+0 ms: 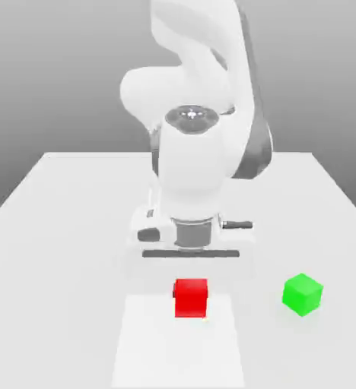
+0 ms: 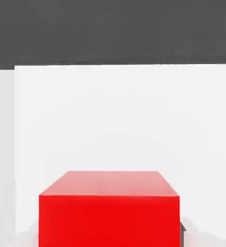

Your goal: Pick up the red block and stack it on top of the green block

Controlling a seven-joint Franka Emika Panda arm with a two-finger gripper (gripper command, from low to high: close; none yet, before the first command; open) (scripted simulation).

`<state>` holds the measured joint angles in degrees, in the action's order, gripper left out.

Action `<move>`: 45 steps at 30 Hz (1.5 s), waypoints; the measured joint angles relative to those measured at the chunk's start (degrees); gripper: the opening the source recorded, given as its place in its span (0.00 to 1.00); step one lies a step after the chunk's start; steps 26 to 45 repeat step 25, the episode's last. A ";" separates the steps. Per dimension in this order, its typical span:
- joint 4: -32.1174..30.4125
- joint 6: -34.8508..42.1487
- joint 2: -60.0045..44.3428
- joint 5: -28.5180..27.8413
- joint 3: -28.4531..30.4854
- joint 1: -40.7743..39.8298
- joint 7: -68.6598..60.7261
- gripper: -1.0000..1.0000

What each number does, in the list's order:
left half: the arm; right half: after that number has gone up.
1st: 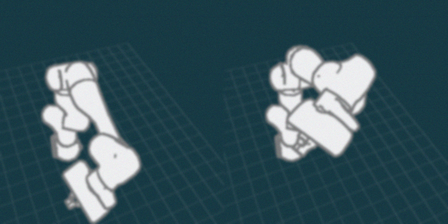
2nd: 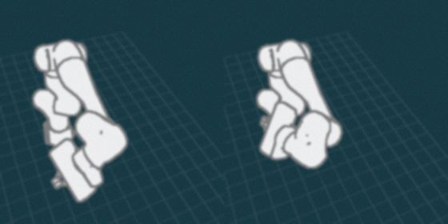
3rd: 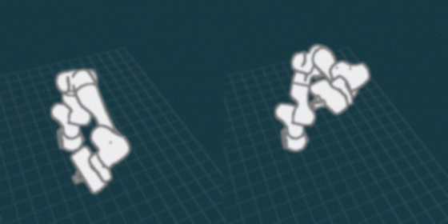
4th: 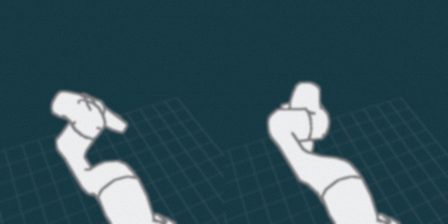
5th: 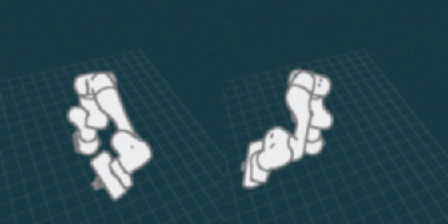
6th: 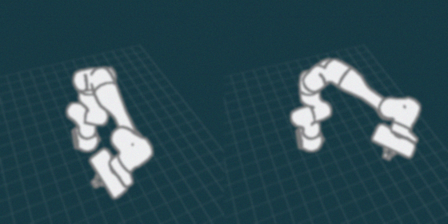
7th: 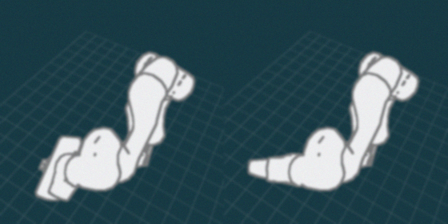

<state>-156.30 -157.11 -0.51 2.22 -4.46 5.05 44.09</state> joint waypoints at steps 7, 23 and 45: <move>-0.78 2.53 3.54 1.47 -3.73 11.18 -6.68 0.00; -1.01 -6.95 -6.40 -7.57 -6.94 19.73 -5.95 1.00; -1.01 -6.95 -6.40 -7.57 -6.94 19.73 -5.95 1.00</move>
